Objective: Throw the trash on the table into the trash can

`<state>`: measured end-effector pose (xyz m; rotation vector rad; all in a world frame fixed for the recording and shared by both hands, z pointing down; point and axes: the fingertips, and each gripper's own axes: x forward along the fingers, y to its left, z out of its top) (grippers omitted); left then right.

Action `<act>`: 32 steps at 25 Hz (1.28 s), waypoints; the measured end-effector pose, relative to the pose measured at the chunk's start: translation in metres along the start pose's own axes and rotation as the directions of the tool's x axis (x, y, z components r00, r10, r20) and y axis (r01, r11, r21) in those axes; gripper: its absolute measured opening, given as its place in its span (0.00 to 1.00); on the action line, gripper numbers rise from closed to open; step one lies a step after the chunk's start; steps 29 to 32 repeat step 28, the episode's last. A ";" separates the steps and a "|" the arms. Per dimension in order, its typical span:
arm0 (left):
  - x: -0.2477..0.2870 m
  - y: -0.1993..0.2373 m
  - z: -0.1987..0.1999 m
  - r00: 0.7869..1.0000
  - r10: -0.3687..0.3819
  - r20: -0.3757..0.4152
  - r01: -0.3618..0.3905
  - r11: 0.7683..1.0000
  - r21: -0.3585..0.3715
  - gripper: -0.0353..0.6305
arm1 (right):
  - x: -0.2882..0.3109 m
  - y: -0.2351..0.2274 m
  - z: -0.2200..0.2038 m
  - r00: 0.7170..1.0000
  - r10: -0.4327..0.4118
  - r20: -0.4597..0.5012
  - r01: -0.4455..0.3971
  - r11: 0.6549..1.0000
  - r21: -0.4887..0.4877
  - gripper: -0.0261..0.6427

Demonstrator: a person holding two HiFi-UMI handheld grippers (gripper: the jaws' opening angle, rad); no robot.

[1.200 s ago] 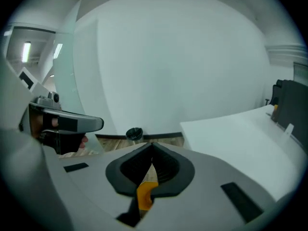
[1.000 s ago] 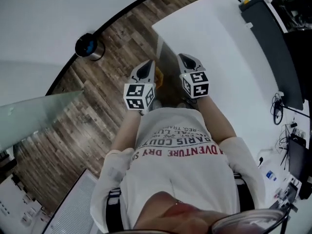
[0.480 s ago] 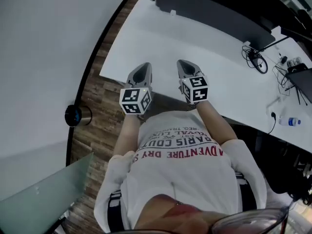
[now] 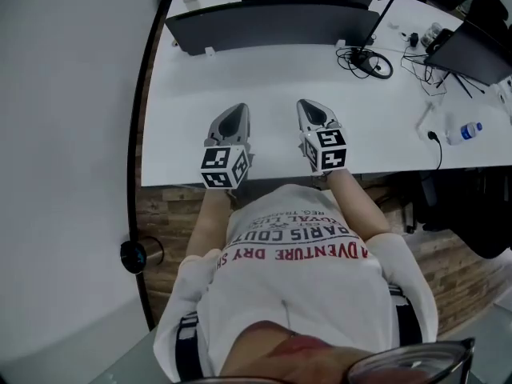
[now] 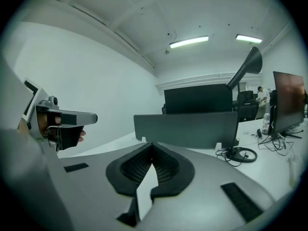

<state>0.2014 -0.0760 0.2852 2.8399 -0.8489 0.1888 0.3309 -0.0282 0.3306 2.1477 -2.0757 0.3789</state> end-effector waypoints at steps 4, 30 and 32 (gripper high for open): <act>0.024 -0.028 0.013 0.997 -0.079 0.005 0.078 0.996 0.040 0.09 | -0.017 -0.034 0.007 0.996 -0.088 0.030 0.088 0.996 0.013 0.08; 0.042 -0.049 -0.004 0.995 -0.098 -0.023 0.099 0.994 0.041 0.09 | -0.021 -0.055 -0.008 0.995 -0.095 0.012 0.095 0.995 0.043 0.08; 0.042 -0.049 -0.004 0.995 -0.098 -0.023 0.099 0.994 0.041 0.09 | -0.021 -0.055 -0.008 0.995 -0.095 0.012 0.095 0.995 0.043 0.08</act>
